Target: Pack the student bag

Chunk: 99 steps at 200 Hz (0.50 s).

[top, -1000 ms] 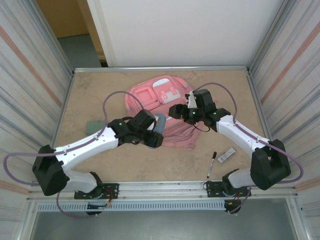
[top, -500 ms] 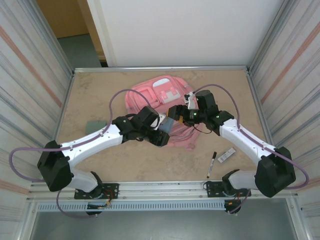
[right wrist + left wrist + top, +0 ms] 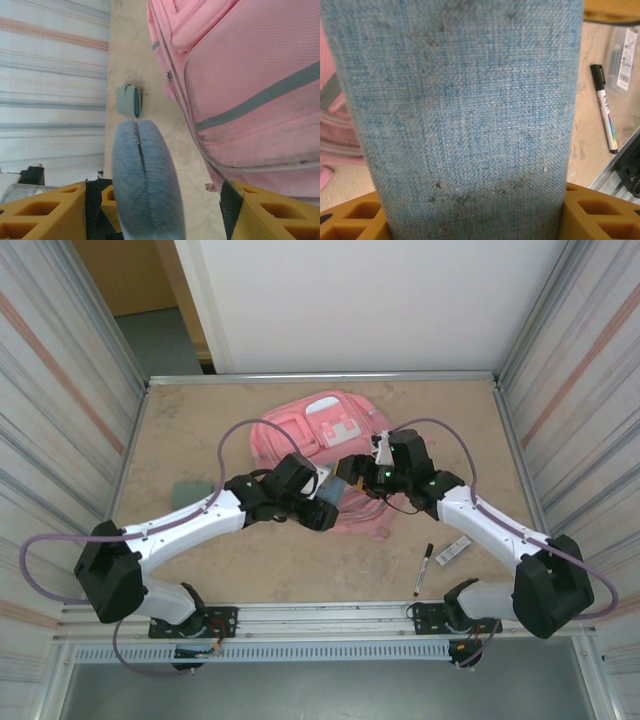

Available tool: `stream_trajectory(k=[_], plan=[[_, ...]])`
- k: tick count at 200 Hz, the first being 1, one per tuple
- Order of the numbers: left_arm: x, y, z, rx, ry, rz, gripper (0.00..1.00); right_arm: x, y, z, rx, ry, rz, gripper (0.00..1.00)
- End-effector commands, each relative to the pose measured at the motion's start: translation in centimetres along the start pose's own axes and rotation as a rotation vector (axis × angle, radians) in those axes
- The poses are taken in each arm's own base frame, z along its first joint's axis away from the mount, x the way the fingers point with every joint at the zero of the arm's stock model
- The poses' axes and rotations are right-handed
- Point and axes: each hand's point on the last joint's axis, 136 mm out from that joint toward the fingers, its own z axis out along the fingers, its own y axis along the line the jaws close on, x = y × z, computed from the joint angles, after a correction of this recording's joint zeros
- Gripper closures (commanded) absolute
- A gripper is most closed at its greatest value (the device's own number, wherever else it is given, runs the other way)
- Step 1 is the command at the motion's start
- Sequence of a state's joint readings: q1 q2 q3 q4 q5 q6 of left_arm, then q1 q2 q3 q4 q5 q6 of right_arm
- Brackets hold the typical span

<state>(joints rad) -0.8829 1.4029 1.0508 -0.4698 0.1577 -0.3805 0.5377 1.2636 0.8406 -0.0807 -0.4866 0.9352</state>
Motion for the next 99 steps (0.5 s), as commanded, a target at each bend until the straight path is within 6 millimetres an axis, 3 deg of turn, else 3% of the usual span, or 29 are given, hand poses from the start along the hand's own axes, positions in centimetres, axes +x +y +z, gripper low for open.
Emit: stream_trajectory(k=[1, 21, 49, 71, 92, 99], plan=[[-4.1, -1.8, -2.1, 0.083, -0.189, 0.042, 0.58, 0.7, -0.2, -1.0, 0.012, 0.013, 0.002, 0.35], [-4.2, -2.0, -2.7, 0.108, -0.194, 0.021, 0.57, 0.9, 0.0, -0.8, 0.010, 0.027, 0.006, 0.36], [-3.9, -2.6, -2.4, 0.168, -0.191, 0.027, 0.57, 2.9, 2.7, 0.9, -0.073, 0.103, -0.055, 0.42], [-4.3, -3.5, -2.7, 0.219, -0.196, 0.032, 0.57, 4.1, 3.7, 1.7, -0.059, 0.116, -0.091, 0.48], [-4.6, -3.3, -2.6, 0.217, -0.215, 0.043, 0.52, 3.6, 3.6, 1.4, -0.057, 0.080, -0.097, 0.60], [-4.8, -3.0, -2.6, 0.204, -0.216, 0.030, 0.46, 2.8, 3.3, 0.8, -0.045, 0.055, -0.083, 0.62]])
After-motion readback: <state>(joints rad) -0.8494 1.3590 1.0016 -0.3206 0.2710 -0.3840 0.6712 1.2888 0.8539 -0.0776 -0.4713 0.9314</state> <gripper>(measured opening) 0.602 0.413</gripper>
